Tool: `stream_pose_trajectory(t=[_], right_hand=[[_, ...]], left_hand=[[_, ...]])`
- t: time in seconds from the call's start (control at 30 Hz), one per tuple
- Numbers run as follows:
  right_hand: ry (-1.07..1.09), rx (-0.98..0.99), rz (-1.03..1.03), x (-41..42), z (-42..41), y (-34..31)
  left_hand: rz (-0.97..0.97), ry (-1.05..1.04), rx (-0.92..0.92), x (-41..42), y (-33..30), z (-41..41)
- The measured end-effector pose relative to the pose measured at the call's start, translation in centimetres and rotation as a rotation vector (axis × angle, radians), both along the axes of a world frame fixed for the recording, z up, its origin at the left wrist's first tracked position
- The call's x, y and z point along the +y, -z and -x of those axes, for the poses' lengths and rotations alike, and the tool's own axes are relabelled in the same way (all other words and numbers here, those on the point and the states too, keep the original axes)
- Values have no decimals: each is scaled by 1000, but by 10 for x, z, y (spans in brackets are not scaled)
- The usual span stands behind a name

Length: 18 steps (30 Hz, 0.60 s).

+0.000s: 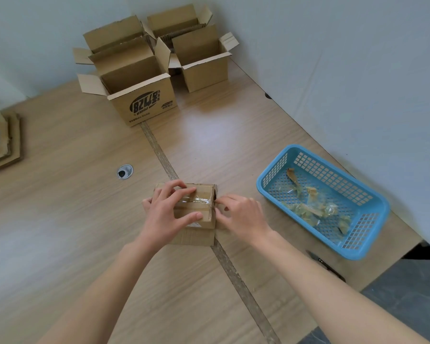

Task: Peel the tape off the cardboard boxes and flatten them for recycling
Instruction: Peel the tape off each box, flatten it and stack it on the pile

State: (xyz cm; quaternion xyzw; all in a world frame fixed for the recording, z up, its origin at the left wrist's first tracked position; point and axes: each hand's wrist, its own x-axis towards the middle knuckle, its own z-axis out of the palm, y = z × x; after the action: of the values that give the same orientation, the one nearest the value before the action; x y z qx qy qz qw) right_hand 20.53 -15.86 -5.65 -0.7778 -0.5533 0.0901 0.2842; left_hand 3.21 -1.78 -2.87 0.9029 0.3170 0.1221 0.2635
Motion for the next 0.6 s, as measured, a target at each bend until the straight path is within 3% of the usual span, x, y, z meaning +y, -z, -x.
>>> stream_pose_trajectory(t=[0.17,0.33,0.43,0.5,0.6], right_hand=[[61,-142,-95,4,11,1],[-191,-306,-157,13,-10,-6],[-184,-355,-193,9,-22,-11],[-62,-260,-206,-1,-20,-6],[174,264,-39,-16,-19,4]], left_hand=[[-21,-4,0,1,3,1],[-13,6,-8,2,1,0],[-16,3,-16,3,2,0],[3,1,-21,3,2,0],[29,-2,-30,2,2,1]])
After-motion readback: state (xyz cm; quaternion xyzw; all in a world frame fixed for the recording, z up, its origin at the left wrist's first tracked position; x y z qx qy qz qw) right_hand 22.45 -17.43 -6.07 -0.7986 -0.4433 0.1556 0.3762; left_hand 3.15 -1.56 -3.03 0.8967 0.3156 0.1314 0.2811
